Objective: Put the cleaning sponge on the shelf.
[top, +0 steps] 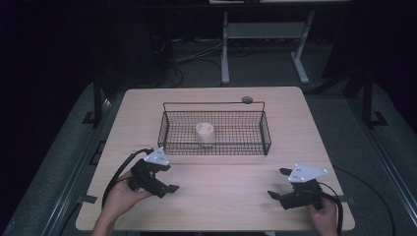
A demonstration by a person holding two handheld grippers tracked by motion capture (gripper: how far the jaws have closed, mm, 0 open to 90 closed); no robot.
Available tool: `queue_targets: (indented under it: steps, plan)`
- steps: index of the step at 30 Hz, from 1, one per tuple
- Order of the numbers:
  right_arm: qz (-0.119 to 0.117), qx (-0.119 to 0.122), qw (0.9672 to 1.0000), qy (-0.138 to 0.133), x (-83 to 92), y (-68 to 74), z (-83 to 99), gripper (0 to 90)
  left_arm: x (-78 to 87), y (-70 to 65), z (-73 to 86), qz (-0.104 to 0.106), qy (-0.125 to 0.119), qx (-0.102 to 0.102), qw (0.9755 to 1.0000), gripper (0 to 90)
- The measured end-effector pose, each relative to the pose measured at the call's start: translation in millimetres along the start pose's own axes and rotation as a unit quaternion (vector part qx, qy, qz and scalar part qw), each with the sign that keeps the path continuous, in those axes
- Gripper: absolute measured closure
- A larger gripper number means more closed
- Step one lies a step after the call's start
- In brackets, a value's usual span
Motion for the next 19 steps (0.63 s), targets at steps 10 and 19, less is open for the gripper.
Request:
queue_targets:
  steps: [10,19]
  plan:
    - [0.000,0.001,1.0000,-0.001,-0.4,-0.1,0.1,13.6,1.5,-5.1,12.0,-0.001,-0.007,0.007,1.0000,19.6]
    - [0.002,0.000,1.0000,-0.001,0.2,-1.5,0.9,13.6,-3.9,-16.3,25.0,-0.009,-0.013,0.008,0.9998,19.6]
Point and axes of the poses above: each handheld gripper's, and its own axes: x roughly backward along the jaws, z roughly out of its underside, y roughly to its left, the point moved 2 cm from there along -x, roughly forward along the jaws, and after that the axes turned 7 degrees about -z, right-handed, at the moved point
